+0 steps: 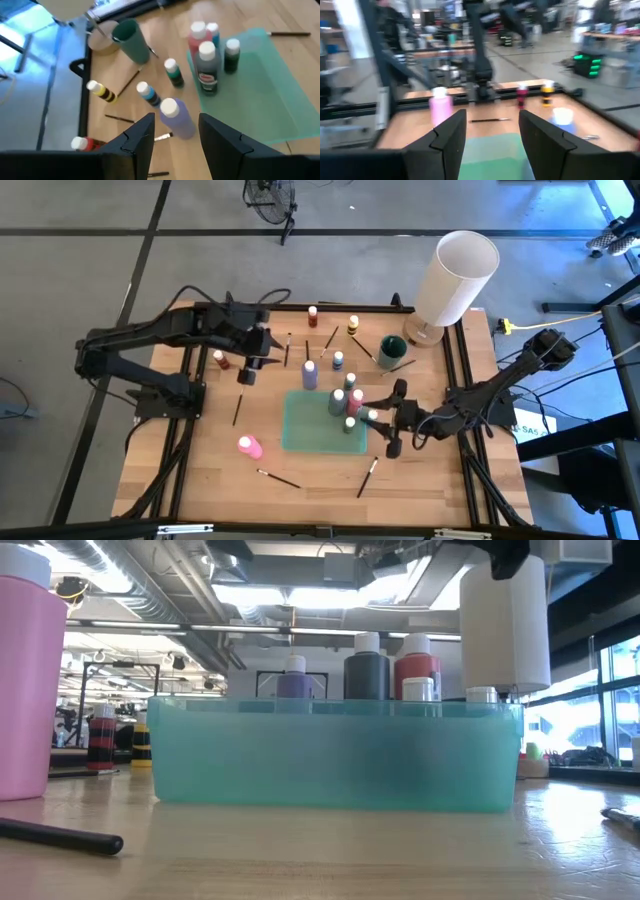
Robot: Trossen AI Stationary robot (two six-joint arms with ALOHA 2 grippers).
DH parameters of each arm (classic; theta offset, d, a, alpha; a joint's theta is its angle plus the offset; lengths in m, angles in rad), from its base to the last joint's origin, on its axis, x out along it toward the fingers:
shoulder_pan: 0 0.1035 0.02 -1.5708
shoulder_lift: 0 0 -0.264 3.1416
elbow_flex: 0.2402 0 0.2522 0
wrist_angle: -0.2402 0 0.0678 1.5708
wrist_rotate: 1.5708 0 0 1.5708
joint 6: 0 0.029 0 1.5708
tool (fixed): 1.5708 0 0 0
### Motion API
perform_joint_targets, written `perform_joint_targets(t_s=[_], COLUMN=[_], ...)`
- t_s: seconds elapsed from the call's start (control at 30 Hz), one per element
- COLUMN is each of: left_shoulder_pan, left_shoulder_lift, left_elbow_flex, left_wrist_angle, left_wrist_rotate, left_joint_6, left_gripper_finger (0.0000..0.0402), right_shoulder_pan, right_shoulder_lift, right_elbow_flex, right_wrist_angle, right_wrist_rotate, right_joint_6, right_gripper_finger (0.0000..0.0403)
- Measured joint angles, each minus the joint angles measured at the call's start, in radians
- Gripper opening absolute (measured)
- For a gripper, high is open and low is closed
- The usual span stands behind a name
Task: Pick & Place Paint Supplies
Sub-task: Put the big blue paint bottle into the light green bin
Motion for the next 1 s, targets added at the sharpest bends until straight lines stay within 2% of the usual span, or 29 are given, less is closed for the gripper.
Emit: perform_joint_targets(t_s=[0.2, 0.43, 0.6, 0.73, 1.0], left_shoulder_pan=[-0.002, -0.001, -0.002, 0.001, 0.013], left_shoulder_lift=[0.127, 0.271, 0.349, 0.409, 0.479], left_elbow_flex=[0.0, 0.068, 0.158, 0.232, 0.247], left_wrist_angle=[0.001, -0.004, -0.024, -0.127, -0.14], left_wrist_rotate=[-0.019, -0.112, -0.086, -0.088, -0.063], left_joint_6=[0.018, 0.13, 0.139, 0.118, 0.088], left_gripper_finger=[0.0148, 0.0148, 0.0148, 0.0148, 0.0148], right_shoulder_pan=[0.035, 0.082, 0.101, 0.101, 0.1], right_shoulder_lift=[0.0, 0.007, 0.006, 0.006, 0.006], right_elbow_flex=[0.0, 0.0, 0.0, 0.0, 0.0], right_wrist_angle=[-0.01, -0.023, 0.038, 0.057, 0.028], right_wrist_rotate=[-0.126, -0.173, -0.179, -0.185, -0.186], right_joint_6=[0.011, 0.041, 0.024, -0.01, -0.015], right_gripper_finger=[0.0185, 0.0185, 0.0185, 0.0185, 0.0185])
